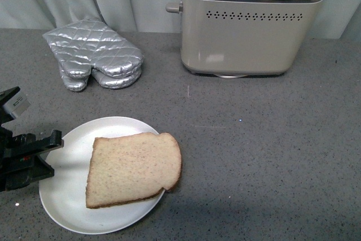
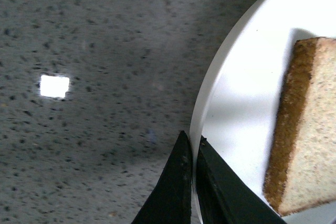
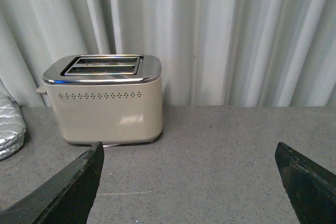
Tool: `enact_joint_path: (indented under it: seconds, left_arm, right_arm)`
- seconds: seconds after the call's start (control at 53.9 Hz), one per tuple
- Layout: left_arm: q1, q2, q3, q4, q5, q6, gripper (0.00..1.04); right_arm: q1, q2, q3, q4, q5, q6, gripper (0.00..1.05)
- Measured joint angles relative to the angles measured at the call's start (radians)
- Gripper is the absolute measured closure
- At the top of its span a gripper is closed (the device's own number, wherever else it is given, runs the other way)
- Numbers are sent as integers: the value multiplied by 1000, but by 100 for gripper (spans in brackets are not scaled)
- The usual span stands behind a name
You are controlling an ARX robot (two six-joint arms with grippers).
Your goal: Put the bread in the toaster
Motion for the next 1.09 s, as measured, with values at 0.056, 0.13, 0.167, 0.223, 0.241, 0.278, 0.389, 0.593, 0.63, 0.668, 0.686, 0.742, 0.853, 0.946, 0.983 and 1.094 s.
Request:
enact_joint_path:
  seconds: [0.056,0.13,0.167,0.223,0.241,0.278,0.389,0.593,0.63,0.668,0.686,0.742,0.853,0.946,0.983,1.094]
  left_arm:
    - [-18,-28,1,-6,19,-34,102]
    - [-49,-60,12,-24,34,-80,102]
    - [-67,-69,20,-27,38,-102,102]
    - [-96,-72,33,-19,42,-130,102]
    - [-113,-72,41,-13,40,-148,102]
    - [-141,-68,55,-6,38,-166,102]
    - [-238,-26,120,16,32,-234,102]
    - [-426,169,322,14,-5,-348,102]
    - [-455,211,369,3,-5,-364,102]
    - [-476,242,409,-11,-6,-373,102]
    - [-490,264,437,-20,-14,-373,102]
    - [-512,304,493,-46,-20,-377,102]
    - [-532,359,571,-82,-20,-386,102]
    - [-537,381,595,-68,-24,-391,102]
    - [-539,384,597,-58,-21,-401,101]
    - [-540,356,570,-3,-24,-414,77]
  right_arm:
    - [0,0,0,0,0,0,10]
    - [0,0,0,0,0,0,10]
    - [0,0,0,0,0,0,10]
    - [0,0,0,0,0,0,10]
    - [0,0,0,0,0,0,10]
    - [0,0,0,0,0,0,10]
    - [0,0,0,0,0,0,10]
    - [0,0,0,0,0,0,10]
    - [0,0,0,0,0,0,10]
    - [0,0,0,0,0,0,10]
    - [0,0,0,0,0,0,10]
    - [0,0,0,0,0,0,10]
    - [0,0,0,0,0,0,10]
    - [0,0,0,0,0,0,10]
    - [0,0,0,0,0,0,10]
    - [0,0,0,0,0,0,10]
